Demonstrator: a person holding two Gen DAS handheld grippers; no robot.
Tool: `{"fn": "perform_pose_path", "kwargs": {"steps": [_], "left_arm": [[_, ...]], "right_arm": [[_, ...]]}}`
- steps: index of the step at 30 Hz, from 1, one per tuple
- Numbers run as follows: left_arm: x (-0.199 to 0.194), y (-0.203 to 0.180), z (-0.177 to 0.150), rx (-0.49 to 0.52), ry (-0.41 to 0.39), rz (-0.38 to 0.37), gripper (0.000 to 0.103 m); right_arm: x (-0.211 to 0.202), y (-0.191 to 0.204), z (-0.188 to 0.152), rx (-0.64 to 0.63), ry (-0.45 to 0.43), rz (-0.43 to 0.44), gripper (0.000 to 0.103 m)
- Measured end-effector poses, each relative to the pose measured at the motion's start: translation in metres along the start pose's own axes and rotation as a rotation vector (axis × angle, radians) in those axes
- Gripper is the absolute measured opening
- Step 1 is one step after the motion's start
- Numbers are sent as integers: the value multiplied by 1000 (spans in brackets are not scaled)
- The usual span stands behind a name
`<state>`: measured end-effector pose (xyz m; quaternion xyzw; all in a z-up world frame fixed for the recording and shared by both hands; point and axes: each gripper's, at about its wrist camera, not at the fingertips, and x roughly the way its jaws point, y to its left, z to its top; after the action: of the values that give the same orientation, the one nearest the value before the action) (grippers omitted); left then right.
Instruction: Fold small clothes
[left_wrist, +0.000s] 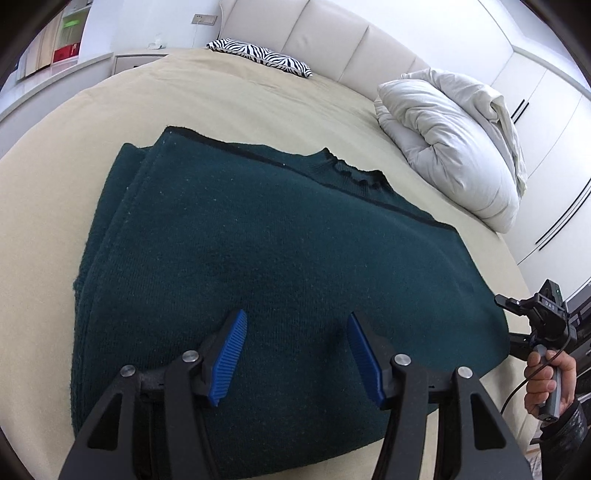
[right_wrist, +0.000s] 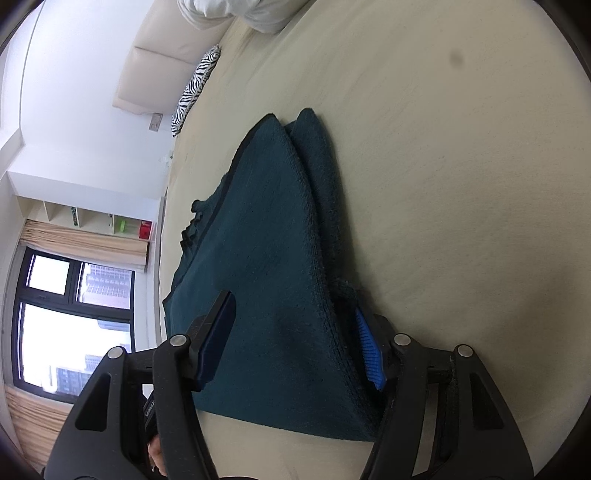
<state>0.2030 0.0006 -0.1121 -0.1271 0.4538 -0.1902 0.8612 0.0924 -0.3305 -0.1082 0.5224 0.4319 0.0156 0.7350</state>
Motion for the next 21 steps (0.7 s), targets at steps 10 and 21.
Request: {"fn": "perform_pose_path", "kwargs": {"steps": [10,21], "left_arm": [[0,1,-1,-4,7,-5,59],[-1,10,0,-49,1,-75,59]], "right_arm": [[10,-6,-5,52,-22,-4,18],[8,11,-16,25,-124,-103,13]]}}
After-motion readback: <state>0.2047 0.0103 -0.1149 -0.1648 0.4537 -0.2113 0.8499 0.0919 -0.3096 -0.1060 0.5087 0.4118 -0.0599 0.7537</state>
